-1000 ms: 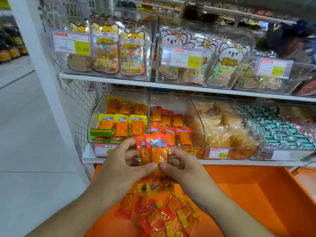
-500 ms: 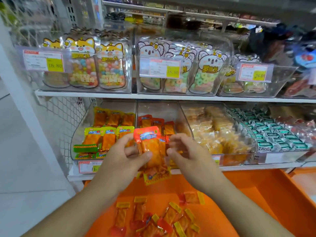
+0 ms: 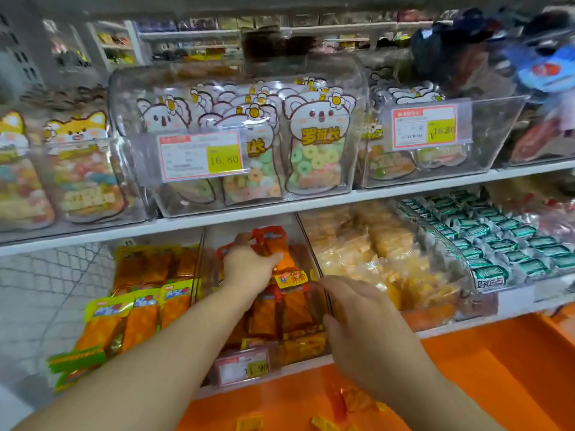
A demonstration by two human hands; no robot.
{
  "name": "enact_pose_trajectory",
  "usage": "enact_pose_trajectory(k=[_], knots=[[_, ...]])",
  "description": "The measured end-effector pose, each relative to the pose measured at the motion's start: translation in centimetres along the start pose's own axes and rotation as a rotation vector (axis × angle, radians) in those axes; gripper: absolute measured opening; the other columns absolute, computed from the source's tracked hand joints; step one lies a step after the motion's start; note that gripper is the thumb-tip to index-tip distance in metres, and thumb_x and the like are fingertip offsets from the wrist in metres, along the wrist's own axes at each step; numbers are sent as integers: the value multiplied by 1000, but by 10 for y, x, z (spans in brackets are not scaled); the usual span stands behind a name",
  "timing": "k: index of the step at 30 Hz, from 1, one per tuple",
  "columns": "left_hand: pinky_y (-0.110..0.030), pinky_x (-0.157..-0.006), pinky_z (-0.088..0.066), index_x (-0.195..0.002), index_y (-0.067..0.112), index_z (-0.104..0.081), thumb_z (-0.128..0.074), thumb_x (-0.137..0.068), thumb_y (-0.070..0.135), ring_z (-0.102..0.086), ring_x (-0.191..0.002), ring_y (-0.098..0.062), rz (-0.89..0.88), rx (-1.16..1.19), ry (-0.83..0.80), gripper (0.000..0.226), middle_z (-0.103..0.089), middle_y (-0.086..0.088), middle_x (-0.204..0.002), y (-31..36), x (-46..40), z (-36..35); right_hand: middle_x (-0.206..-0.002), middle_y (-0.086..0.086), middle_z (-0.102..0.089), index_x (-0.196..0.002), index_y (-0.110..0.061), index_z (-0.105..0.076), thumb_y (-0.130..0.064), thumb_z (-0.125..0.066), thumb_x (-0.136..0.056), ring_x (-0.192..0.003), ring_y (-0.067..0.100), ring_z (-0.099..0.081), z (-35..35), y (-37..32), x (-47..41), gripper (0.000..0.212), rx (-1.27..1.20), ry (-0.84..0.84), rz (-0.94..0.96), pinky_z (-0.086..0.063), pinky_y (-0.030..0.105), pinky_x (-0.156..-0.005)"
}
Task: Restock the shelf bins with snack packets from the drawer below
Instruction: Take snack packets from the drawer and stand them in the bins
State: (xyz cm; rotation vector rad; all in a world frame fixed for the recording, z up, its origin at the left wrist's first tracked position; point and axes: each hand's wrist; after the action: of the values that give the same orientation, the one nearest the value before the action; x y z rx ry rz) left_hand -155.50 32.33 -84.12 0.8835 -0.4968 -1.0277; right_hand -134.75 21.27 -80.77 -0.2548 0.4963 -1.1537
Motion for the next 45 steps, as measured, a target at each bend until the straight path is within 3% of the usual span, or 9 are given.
enact_pose_trajectory(k=[2, 4, 10, 15, 23, 30, 37, 45], knots=[[-42, -96, -56, -130, 14, -60, -89, -76, 43, -68, -113, -30, -22, -92, 17, 67, -72, -8, -121, -3, -12, -12, -142, -21, -54, -147, -36, -49, -25, -54, -100, -132, 5, -43, 0, 1, -2, 48, -10, 1, -10, -34, 20, -110], [-43, -95, -56, -132, 10, -58, -87, -78, 43, -66, -114, -34, -6, -116, 27, 69, -70, -12, -124, -7, -20, -21, -145, -20, -53, -150, -35, -47, -26, -52, -102, -134, 5, -42, 1, 2, -3, 49, -7, -6, -11, -33, 21, -113], [-35, -89, -51, -125, 10, -65, -75, -90, 46, -68, -110, -32, -56, -308, 6, 51, -72, -12, -119, -16, -28, -40, -142, -22, -54, -148, -37, -47, -25, -48, -102, -129, 4, -40, 1, 3, -4, 48, -10, -7, -24, -33, 20, -110], [-38, -92, -52, -131, 8, -58, -60, -101, 44, -65, -114, -35, -116, -437, -49, 47, -69, -15, -122, -8, -18, -37, -139, -20, -56, -145, -35, -51, -23, -49, -102, -127, 6, -42, 0, 2, -2, 45, -1, -16, -33, -35, 22, -108], [-36, -100, -50, -137, 15, -58, -83, -84, 40, -60, -125, -31, -84, -430, -155, 63, -65, -8, -134, -9, -12, -28, -131, -16, -61, -135, -31, -58, -19, -49, -101, -122, 10, -48, -1, -3, -1, 38, -19, -15, -49, -40, 25, -106], [-38, -99, -54, -134, 18, -61, -79, -87, 43, -62, -122, -33, -73, -508, -130, 56, -68, -8, -131, -11, -16, -39, -126, -17, -61, -127, -30, -60, -14, -51, -94, -119, 10, -48, 0, -3, -2, 38, -25, -24, -50, -43, 30, -107], [-39, -97, -56, -132, 19, -65, -81, -86, 36, -65, -118, -32, -54, -429, -124, 52, -69, -7, -127, -10, -18, -43, -139, -16, -58, -141, -30, -55, -13, -52, -94, -130, 10, -44, 1, -1, -2, 49, -29, -35, -51, -37, 27, -112], [-41, -104, -54, -141, 18, -59, -84, -84, 38, -63, -124, -30, -64, -391, -131, 65, -66, -6, -136, -14, -15, -39, -146, -16, -54, -147, -30, -50, -15, -54, -96, -136, 11, -41, 1, -1, 0, 54, -39, -29, -41, -35, 28, -118]])
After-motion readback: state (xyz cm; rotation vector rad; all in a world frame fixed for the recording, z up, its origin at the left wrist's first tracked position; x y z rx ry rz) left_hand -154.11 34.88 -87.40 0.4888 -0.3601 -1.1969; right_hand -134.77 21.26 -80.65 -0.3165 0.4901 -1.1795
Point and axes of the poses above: each hand's wrist, its own x-axis away from the middle knuckle, its own z-axis out of the back of the hand, y = z × x
